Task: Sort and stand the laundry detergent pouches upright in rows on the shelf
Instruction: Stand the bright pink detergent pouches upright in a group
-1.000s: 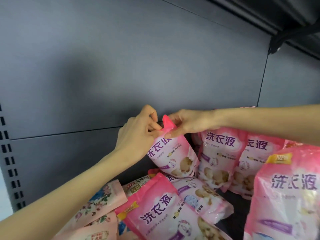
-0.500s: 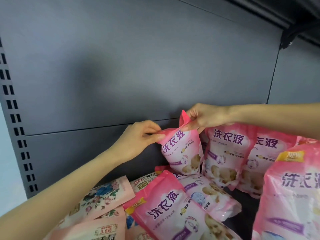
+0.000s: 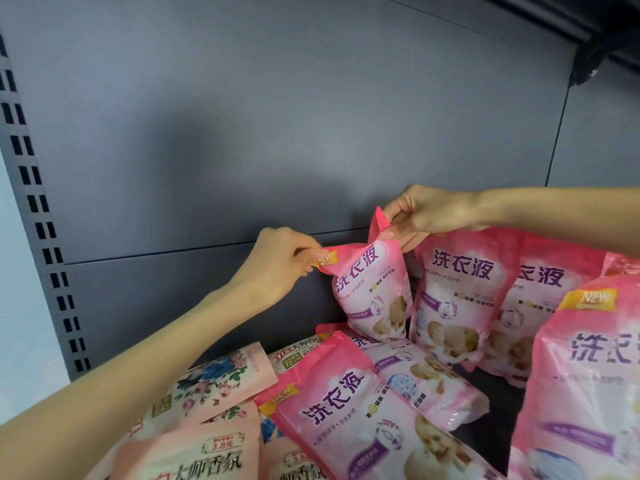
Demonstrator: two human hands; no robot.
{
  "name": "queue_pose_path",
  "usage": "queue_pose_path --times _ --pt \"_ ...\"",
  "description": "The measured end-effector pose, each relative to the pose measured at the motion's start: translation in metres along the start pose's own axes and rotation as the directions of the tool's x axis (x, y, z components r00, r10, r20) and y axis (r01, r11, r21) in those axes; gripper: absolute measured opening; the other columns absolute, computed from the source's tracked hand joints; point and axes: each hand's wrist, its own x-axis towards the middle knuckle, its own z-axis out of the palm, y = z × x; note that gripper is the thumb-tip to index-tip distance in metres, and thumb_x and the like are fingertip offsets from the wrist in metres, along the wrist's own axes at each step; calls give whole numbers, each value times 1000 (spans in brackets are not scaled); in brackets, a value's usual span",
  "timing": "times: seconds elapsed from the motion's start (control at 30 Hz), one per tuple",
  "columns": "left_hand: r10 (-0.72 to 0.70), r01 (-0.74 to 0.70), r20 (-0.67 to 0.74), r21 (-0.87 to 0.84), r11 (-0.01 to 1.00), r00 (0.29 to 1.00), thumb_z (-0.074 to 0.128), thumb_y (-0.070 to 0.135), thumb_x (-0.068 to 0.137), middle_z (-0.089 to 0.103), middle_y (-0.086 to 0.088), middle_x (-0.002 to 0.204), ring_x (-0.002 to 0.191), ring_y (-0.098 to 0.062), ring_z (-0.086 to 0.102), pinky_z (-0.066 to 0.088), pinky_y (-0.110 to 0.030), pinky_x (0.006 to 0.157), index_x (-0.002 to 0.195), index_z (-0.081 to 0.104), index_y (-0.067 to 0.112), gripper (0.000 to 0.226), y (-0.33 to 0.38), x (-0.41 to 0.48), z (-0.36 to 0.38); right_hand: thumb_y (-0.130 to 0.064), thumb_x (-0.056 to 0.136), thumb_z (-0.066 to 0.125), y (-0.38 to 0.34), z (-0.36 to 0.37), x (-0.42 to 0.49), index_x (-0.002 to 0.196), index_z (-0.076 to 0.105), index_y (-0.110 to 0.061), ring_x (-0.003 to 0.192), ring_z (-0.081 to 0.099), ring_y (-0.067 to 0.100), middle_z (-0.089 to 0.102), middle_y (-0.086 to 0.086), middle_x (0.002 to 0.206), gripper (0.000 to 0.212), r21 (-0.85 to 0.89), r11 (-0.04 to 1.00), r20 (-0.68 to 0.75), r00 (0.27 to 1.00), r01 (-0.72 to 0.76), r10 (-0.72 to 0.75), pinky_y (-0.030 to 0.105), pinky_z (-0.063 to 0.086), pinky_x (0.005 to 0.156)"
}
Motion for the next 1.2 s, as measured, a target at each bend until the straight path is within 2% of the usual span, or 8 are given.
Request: queue_pose_path --times 0.1,0.23,0.33,0.57,0.67,0.8,0.97,1.2 --pt "131 -120 -42 211 970 990 54 25 93 67 -5 70 67 -19 62 50 -37 70 82 71 8 26 3 7 -9 -13 87 61 1 -8 0 100 66 2 88 71 18 73 10 96 20 -41 999 -31 999 -34 33 36 55 86" --pt "191 -150 -162 240 959 968 55 24 93 59 7 62 56 -6 53 41 -25 58 80 69 9 24 14 24 -21 -8 87 62 0 -12 -4 101 68 -18 82 69 5 73 -5 91 18 -28 1000 -52 999 -9 7 23 57 77" --pt "176 -129 -181 242 962 968 54 24 94 63 0 70 64 -14 57 47 -31 65 84 69 9 23 12 28 -20 -15 81 68 -7 -8 -8 105 64 -21 75 64 -5 72 -12 85 25 -93 995 -9 1000 23 -24 16 52 69" --pt "162 -124 -172 213 969 972 55 24 93 58 10 66 63 -4 53 41 -25 65 86 69 10 21 16 25 -22 -36 70 72 -29 6 4 100 69 -14 91 65 12 72 2 98 37 -308 943 -79 984 128 -159 25 50 89" --pt "130 -109 -152 139 984 980 57 24 92 66 0 73 69 -13 63 53 -33 72 86 69 8 22 13 21 -26 -27 78 70 -32 5 8 97 71 -13 88 67 13 73 3 94 24 -318 939 -66 984 134 -163 28 51 88" --pt "71 -69 -110 27 997 991 57 24 92 70 -6 83 77 -18 67 57 -26 69 90 70 6 22 9 17 -30 -19 84 67 -39 8 8 93 70 -12 62 63 -3 70 -2 82 12 -279 950 -56 985 143 -165 11 47 58" --pt "12 -18 -86 -70 997 996 56 25 92 70 -2 91 85 -10 66 57 -21 69 98 70 12 19 2 11 -34 -38 71 70 -40 9 12 84 72 -20 80 63 10 73 5 89 22 -228 966 -48 990 121 -136 43 50 89" --pt "-100 109 44 -360 926 994 66 23 84 71 5 99 92 -3 66 55 -19 77 108 64 17 24 -5 4 -24 -30 82 67 -33 8 17 85 72 -15 80 61 15 71 12 90 16 -166 983 -83 992 81 -96 38 51 86"
